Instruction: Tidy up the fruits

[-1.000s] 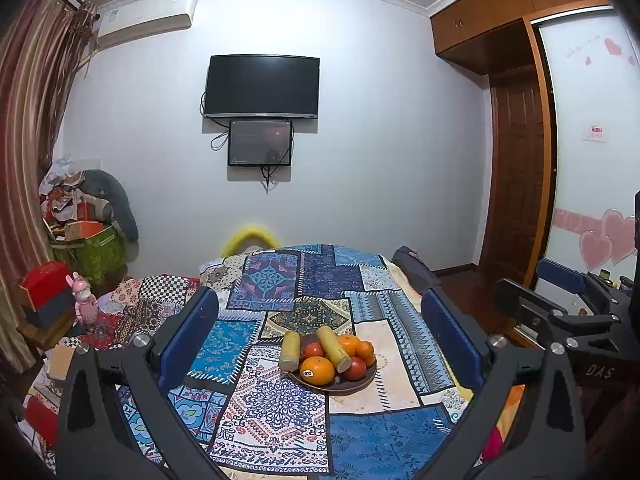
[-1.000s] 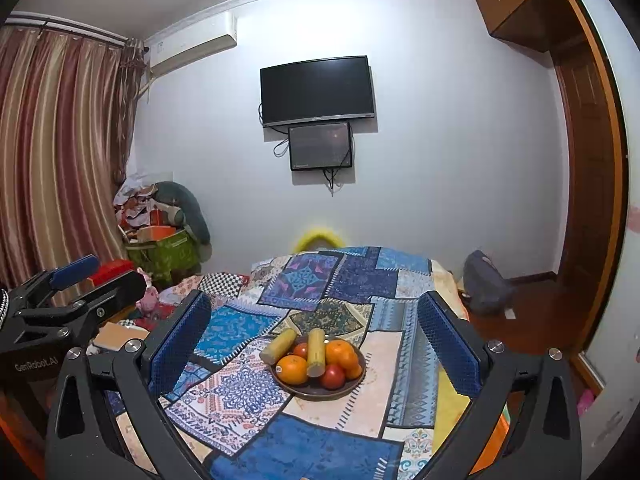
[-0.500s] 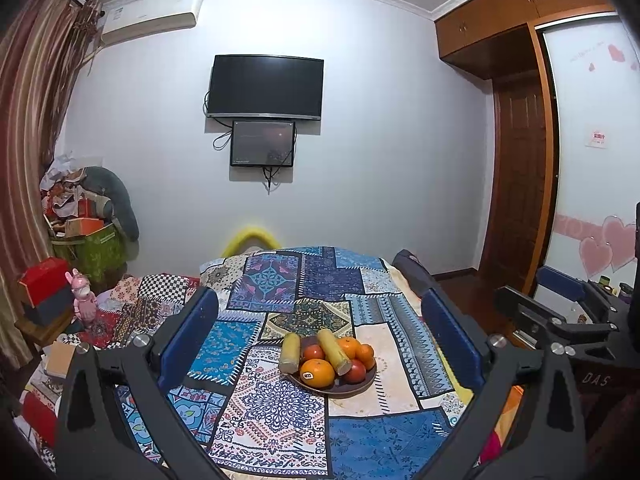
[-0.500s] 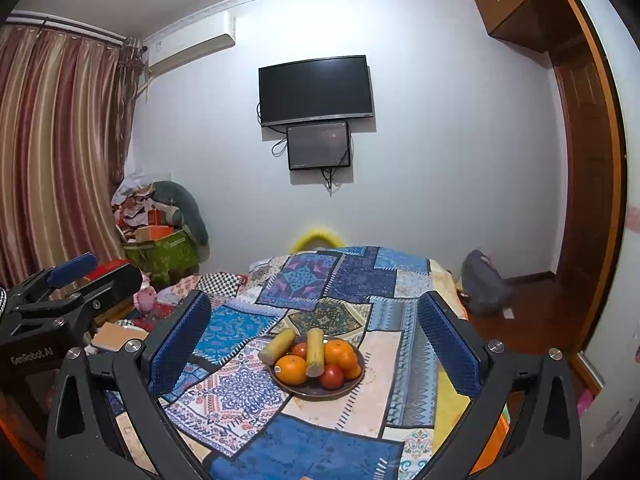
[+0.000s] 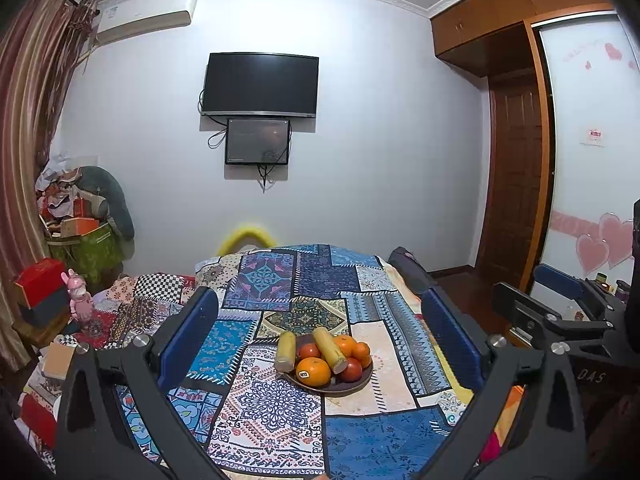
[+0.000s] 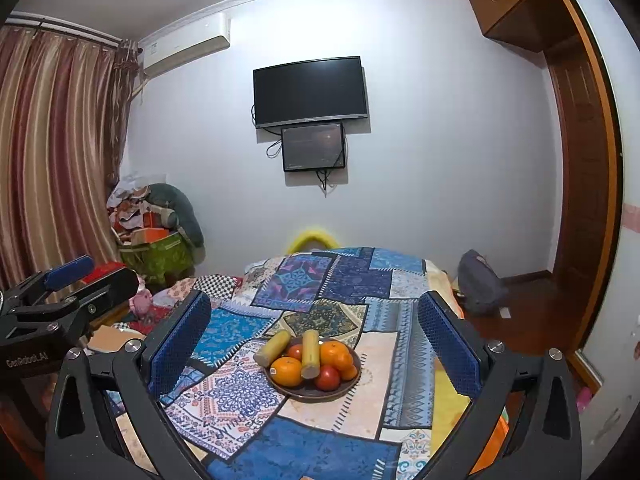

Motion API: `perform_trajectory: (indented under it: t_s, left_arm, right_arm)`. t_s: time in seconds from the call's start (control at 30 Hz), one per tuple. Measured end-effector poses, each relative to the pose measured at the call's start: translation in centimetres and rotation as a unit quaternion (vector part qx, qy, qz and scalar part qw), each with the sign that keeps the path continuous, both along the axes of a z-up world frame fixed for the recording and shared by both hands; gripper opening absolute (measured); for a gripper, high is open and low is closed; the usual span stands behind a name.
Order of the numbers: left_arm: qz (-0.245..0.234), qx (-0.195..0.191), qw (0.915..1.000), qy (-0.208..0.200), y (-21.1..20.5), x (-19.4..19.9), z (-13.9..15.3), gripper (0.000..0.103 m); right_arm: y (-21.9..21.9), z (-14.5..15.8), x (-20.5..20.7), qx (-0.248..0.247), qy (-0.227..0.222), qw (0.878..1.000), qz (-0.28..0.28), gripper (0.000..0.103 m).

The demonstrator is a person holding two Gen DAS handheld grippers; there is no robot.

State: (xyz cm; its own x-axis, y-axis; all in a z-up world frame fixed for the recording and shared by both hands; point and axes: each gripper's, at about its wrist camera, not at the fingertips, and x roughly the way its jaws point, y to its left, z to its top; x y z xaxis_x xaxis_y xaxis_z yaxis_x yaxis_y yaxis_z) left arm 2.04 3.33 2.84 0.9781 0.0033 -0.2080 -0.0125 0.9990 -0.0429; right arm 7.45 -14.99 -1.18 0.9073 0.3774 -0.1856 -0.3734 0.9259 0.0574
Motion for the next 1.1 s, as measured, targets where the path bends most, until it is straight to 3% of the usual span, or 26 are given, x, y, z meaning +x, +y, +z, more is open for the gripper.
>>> perform_trajectory:
  t_s: [1.1]
  left_arm:
    - [-0.01, 0.009, 0.9999, 0.003, -0.77, 0.19, -0.09, 0.103]
  right_arm:
    - [0.0, 0.42, 0.06, 0.006, 0.0, 1.0, -0.003, 0.103]
